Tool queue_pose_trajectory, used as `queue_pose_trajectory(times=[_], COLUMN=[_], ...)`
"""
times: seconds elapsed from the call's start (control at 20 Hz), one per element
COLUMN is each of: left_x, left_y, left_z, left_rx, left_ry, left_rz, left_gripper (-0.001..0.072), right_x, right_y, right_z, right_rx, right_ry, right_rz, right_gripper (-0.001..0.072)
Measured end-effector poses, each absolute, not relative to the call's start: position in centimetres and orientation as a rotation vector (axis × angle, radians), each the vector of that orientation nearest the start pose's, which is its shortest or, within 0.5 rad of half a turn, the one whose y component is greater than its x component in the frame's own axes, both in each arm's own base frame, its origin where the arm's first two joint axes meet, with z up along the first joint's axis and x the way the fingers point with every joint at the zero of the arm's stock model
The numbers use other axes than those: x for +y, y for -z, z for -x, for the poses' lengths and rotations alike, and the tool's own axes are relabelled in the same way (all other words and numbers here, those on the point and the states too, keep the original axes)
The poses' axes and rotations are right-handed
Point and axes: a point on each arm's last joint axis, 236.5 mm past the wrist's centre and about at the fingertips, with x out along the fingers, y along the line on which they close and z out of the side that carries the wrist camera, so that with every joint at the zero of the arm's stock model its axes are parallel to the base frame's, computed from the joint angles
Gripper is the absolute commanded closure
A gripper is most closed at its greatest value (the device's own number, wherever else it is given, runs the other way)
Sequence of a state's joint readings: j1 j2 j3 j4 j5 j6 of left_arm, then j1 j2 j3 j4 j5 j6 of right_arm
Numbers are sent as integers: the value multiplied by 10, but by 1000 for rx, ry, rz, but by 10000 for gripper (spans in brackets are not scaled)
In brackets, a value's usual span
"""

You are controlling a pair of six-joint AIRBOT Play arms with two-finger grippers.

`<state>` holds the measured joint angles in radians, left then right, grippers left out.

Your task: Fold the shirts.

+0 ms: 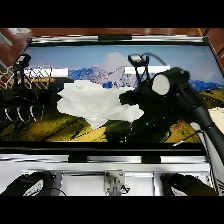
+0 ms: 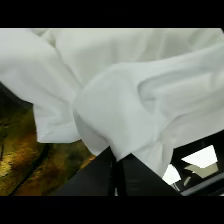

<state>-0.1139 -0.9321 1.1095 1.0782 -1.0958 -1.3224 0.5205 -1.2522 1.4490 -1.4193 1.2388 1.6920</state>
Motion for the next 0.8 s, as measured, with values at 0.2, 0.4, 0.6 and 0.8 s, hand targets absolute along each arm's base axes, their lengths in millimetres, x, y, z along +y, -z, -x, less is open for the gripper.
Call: queue_pose_trajectory(times=[0.2, 0.4, 0.6, 0.8], left_x=[-152, -148, -136, -75], left_y=[-164, -158, -162, -194], left_z=[-333, -338, -349, -368], left_rx=[861, 882, 867, 800], left_ry=[581, 560, 520, 364], left_rz=[152, 148, 163, 155], left_gripper=[663, 362, 125, 124], right_x=[220, 219, 234, 240], right_y=[-156, -146, -131, -125], right_z=[-342, -335, -332, -331], right_rx=[1092, 1169, 1237, 1257], right_ry=[-426, -399, -433, -458], right_rz=[50, 45, 21, 23], right_gripper=[641, 641, 641, 641])
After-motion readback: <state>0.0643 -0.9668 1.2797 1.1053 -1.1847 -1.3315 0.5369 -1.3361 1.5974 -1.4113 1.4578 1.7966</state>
